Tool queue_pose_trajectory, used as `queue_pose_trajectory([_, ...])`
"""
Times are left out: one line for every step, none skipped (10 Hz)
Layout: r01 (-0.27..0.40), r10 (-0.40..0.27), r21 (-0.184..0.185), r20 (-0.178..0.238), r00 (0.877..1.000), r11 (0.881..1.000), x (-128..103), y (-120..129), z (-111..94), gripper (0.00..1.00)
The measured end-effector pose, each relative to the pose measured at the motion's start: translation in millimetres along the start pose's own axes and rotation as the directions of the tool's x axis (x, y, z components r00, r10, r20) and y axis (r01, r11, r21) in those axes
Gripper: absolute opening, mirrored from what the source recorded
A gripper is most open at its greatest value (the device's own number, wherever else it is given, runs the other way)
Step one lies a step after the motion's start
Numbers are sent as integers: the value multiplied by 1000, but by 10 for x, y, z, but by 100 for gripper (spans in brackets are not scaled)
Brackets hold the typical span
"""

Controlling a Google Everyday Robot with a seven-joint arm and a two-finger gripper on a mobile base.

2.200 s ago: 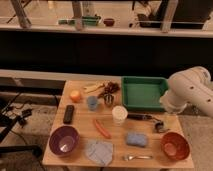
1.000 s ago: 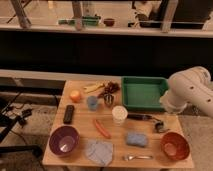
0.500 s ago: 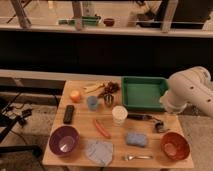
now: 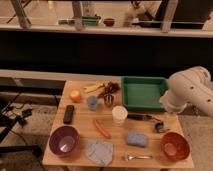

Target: Wipe tray with towel

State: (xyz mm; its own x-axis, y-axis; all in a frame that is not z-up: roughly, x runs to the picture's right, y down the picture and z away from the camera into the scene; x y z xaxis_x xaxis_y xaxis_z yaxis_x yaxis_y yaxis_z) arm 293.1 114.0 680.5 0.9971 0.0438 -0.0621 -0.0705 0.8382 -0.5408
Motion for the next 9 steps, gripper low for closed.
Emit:
queue_pose_trajectory([1, -1, 0, -1, 1000, 1000, 0, 4, -3, 80])
queue_pose_trajectory([14, -14, 9, -1, 1000, 1000, -42, 33, -17, 80])
queue_pose_trajectory([25, -25, 14, -1, 1000, 1000, -81, 55, -25, 80])
queue_pose_trajectory([36, -36, 19, 1, 999, 999, -124, 63, -31, 80])
queue_pose_trajectory([50, -51, 22, 4, 999, 998, -164, 78, -40, 80])
queue_pose_trajectory([69, -69, 24, 7, 998, 997, -199, 122, -44, 80])
queue_pose_trajectory([85, -85, 22, 14, 996, 996, -265, 162, -52, 80])
queue_pose_trajectory([105, -106, 16, 25, 994, 994, -387, 220, -72, 80])
queue_pose_trajectory([127, -127, 8, 39, 991, 992, -553, 286, -110, 80])
